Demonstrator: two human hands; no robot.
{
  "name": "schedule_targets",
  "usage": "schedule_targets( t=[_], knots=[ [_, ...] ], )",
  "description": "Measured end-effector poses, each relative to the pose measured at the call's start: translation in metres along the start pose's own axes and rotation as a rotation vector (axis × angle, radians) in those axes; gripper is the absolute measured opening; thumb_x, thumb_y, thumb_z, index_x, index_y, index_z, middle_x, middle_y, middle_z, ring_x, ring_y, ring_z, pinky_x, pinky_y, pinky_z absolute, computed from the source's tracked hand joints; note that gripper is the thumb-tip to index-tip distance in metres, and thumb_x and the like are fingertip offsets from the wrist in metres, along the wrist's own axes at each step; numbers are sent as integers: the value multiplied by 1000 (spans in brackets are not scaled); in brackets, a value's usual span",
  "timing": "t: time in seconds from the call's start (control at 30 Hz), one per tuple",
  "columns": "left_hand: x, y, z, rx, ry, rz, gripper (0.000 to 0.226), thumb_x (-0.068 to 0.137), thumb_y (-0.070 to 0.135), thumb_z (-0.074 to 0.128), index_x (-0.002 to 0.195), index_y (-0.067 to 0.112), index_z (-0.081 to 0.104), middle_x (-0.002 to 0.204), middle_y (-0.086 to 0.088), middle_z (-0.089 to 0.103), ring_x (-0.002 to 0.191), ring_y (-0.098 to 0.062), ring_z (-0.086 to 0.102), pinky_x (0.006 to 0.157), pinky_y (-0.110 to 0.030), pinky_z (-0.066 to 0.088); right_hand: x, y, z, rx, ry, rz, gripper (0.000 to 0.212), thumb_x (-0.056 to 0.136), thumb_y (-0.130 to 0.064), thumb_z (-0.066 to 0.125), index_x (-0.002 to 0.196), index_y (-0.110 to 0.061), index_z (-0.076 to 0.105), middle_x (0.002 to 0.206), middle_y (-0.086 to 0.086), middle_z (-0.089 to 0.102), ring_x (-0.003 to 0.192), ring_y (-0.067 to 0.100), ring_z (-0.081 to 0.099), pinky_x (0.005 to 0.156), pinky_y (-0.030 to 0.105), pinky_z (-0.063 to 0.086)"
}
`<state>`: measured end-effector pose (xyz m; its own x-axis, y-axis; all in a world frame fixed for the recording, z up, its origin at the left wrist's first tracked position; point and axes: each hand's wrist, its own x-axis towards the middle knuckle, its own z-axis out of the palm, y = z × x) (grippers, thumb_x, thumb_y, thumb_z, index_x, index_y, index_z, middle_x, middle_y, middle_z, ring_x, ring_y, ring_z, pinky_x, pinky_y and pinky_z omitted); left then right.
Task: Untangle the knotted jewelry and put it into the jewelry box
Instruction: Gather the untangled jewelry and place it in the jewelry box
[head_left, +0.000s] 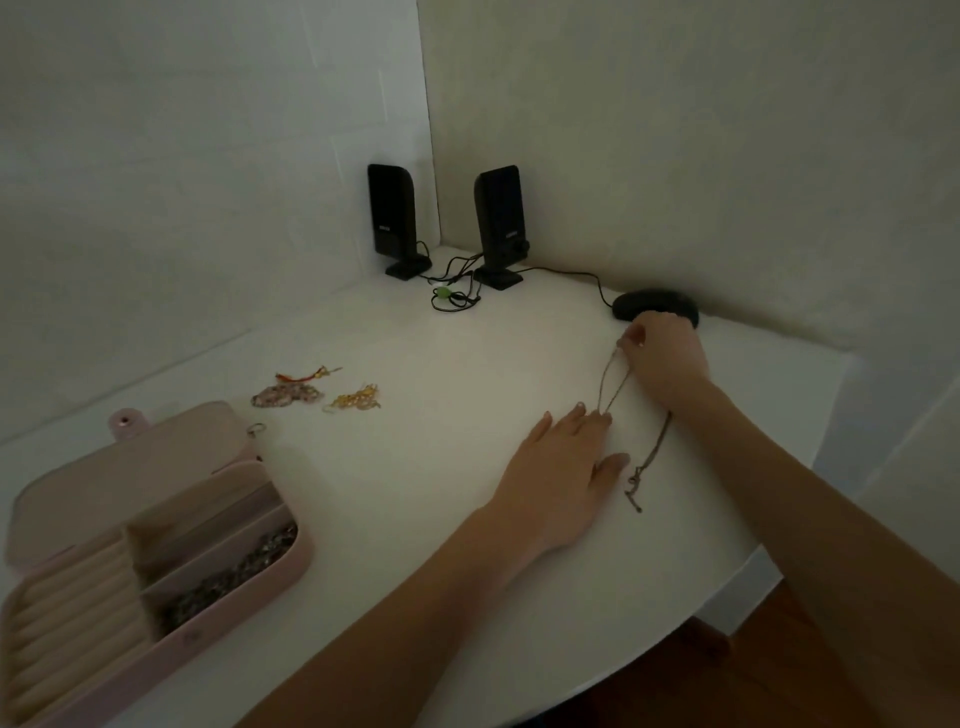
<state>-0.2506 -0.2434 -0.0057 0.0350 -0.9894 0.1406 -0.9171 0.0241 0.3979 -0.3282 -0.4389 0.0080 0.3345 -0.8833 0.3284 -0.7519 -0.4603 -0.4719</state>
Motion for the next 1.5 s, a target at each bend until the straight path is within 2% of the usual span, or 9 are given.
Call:
schedule_targets(
  t=[0.1,0.3,0.4,0.47,0.6,0.97,1.2,1.37,1.5],
  knots=[
    [2,3,-10,-289,171,-137,50,99,32,46,144,15,32,139,-5,48,131,-18,42,109,-26,26,-16,-27,-18,502,-71,10,12,92,-17,62,99,-8,61,91,4,66,81,17,64,70,22,50],
    [7,-10,-44,-818,401,-318,72,87,20,68,146,14,28,140,-6,50,130,-16,47,105,-25,35,-65,-95,-63,964,-408,-132,11,90,-9,62,99,-2,59,90,11,72,77,17,70,74,29,59],
    [-5,-14,-59,-1072,426,-285,27,95,14,57,120,5,53,82,-5,69,70,-10,66,73,-28,53,-80,-117,-73,972,-368,-169,16,90,-10,63,102,0,60,93,11,70,80,18,69,76,30,59],
    [-22,-19,-68,-1030,424,-252,17,99,14,48,105,4,61,57,3,55,46,-5,48,57,-22,46,-86,-129,-77,969,-301,-162,13,91,-13,62,101,-4,60,95,8,71,80,15,68,75,28,59],
    [-68,-34,-86,-973,372,-195,31,103,11,38,89,10,66,53,4,41,45,-5,37,54,-20,44,-94,-149,-79,1099,-270,-57,7,98,-16,52,102,-11,54,94,3,73,76,12,68,69,25,56],
    [-190,-92,-131,-739,372,-375,13,93,10,58,87,9,70,78,-4,74,79,-18,71,82,-28,54,-129,-228,-51,1431,-474,6,8,98,-12,51,105,-8,52,77,2,64,65,11,61,61,21,54],
    [-223,-104,-144,-811,489,-521,6,89,1,61,91,-4,64,74,-7,74,67,-10,71,68,-20,56,-144,-269,-40,1608,-572,-44,2,97,-5,51,98,-6,53,75,7,62,67,15,61,65,22,54],
    [-236,-111,-144,-462,445,-538,13,86,20,69,74,25,71,65,15,70,61,3,62,66,-20,43,-154,-280,-37,1530,-598,-118,7,95,-6,53,102,-5,54,75,6,64,70,15,62,67,23,55],
    [-245,-110,-145,-235,365,-531,14,83,25,71,74,36,69,81,21,67,80,-1,60,72,-14,43,-164,-284,-35,1438,-648,-176,6,95,-7,55,100,-5,56,77,6,65,72,15,63,69,24,55]
  ],
)
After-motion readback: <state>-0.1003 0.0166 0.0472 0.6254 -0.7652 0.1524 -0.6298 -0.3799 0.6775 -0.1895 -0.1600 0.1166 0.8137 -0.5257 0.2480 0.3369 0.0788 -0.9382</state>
